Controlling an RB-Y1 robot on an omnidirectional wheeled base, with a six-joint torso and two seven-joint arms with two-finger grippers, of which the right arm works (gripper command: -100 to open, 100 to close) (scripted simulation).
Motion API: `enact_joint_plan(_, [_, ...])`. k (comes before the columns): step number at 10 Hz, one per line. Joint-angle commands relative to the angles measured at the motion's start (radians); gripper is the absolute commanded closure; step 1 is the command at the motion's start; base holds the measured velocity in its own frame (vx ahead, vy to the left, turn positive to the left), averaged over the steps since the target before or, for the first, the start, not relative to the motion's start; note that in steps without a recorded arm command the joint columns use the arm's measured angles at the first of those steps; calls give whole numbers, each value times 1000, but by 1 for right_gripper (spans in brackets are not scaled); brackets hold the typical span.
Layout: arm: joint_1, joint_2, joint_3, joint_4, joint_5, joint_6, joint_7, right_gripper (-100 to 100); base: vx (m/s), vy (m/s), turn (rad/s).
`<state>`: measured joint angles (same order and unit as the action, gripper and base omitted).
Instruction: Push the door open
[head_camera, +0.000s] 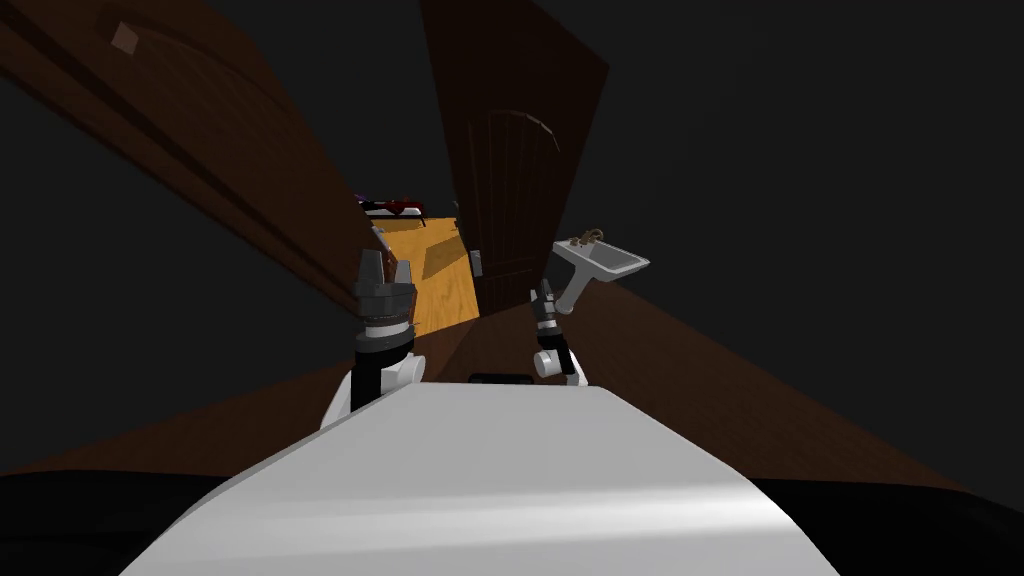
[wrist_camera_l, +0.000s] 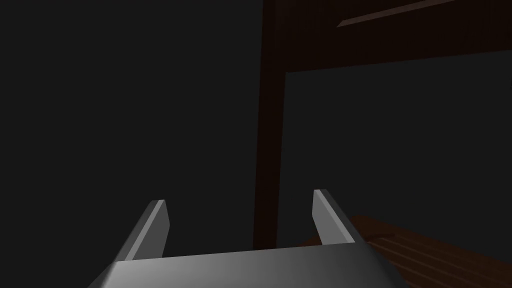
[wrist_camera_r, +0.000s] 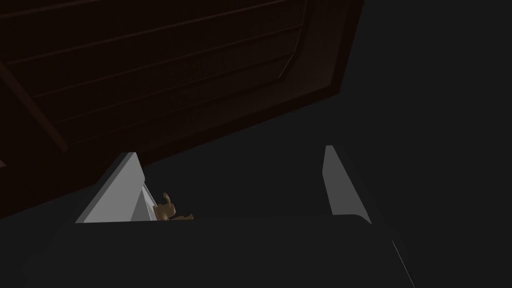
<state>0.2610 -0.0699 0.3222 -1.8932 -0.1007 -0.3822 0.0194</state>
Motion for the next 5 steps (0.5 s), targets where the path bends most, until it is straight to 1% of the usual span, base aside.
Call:
enact_joint_plan(1, [-21,0,22,32,2,2,-6,-100,86,59,-115])
enact_joint_plan(3, [-47,-4,47,69,2,4,-15,-100,92,42,-103])
enact_joint_plan(5, [-73,-8,72,107,3,7,-24,-100,89,76,-101])
